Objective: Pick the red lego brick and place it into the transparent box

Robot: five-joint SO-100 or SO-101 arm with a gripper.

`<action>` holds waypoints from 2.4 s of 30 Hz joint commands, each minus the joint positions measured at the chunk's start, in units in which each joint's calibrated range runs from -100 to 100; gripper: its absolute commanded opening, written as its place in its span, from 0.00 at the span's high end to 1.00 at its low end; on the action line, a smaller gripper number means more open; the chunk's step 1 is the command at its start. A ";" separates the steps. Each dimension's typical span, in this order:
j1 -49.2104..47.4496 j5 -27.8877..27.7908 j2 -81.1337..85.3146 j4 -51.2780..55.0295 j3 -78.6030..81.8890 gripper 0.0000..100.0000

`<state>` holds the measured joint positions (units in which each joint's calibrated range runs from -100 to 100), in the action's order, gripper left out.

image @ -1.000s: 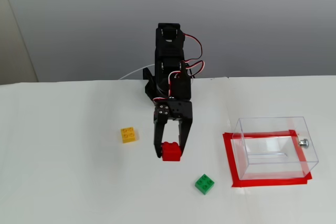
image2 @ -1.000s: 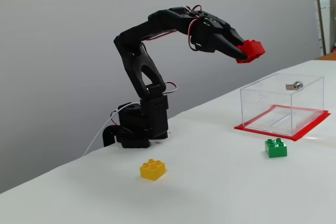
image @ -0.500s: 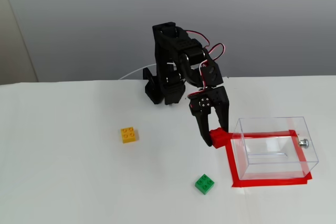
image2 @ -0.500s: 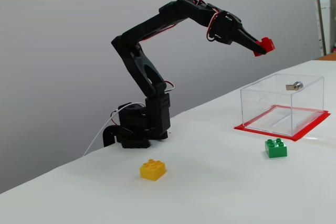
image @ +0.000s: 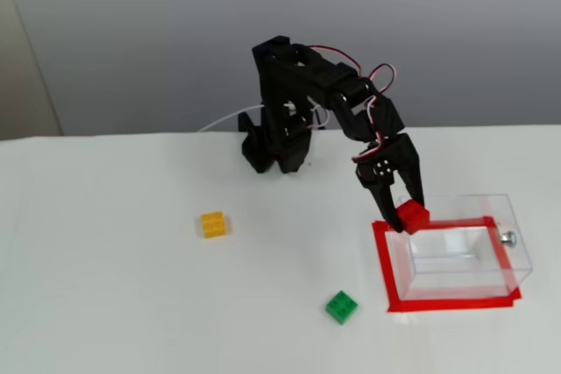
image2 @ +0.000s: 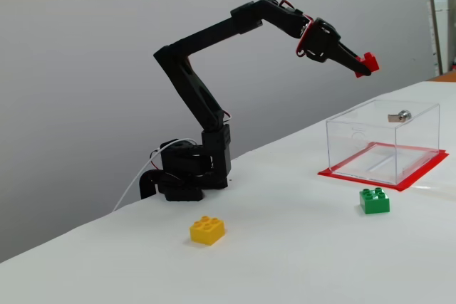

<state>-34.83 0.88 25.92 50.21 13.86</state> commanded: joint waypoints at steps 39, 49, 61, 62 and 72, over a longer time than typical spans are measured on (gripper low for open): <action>-20.07 0.43 -26.90 0.18 -19.10 0.82; -20.00 0.43 -26.81 0.00 -19.10 0.63; -19.70 0.37 -26.39 0.18 -18.56 0.69; -19.70 0.11 -26.30 0.18 -18.56 0.73; -18.66 -0.10 -24.18 0.35 -19.10 0.99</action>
<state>-54.49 1.03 -1.48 50.21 -2.38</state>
